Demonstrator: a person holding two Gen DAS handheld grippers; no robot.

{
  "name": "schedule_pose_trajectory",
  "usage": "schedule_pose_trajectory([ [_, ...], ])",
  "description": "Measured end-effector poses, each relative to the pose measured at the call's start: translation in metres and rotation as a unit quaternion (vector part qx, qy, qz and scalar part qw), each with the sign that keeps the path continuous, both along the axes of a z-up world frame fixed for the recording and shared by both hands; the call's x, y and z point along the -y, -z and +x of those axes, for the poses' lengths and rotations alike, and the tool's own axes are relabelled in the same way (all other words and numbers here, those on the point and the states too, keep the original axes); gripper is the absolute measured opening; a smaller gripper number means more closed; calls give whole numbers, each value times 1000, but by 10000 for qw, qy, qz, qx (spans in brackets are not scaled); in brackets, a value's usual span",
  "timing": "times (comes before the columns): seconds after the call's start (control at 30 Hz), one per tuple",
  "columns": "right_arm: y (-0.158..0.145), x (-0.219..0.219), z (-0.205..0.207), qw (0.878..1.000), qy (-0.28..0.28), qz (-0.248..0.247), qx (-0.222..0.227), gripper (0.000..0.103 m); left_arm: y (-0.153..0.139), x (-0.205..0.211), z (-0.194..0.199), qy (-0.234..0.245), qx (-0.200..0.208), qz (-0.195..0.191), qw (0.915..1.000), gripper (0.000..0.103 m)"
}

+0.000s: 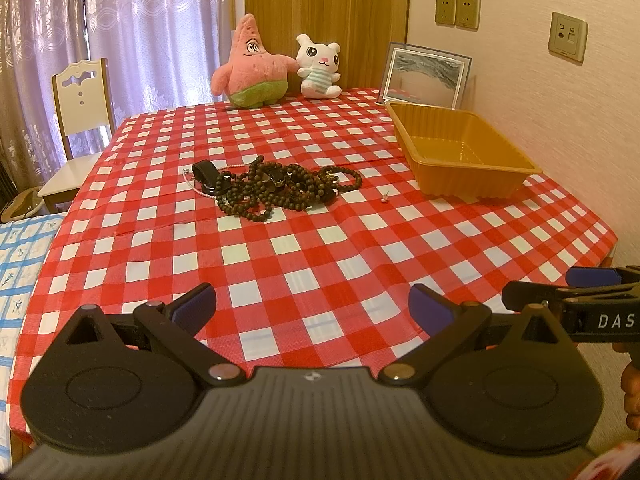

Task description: Organize jewelry

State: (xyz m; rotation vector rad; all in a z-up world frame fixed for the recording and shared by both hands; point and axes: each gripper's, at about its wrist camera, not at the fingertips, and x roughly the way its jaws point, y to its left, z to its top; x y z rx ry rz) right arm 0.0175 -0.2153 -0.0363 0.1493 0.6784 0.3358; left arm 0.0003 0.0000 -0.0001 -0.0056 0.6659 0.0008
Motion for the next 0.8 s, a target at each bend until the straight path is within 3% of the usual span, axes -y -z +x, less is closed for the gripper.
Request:
schedule_pose_trajectory([
  [0.8,10,0,8,9999,44,89,-33,103,8,-8,5,7,-16,11,10000,102],
])
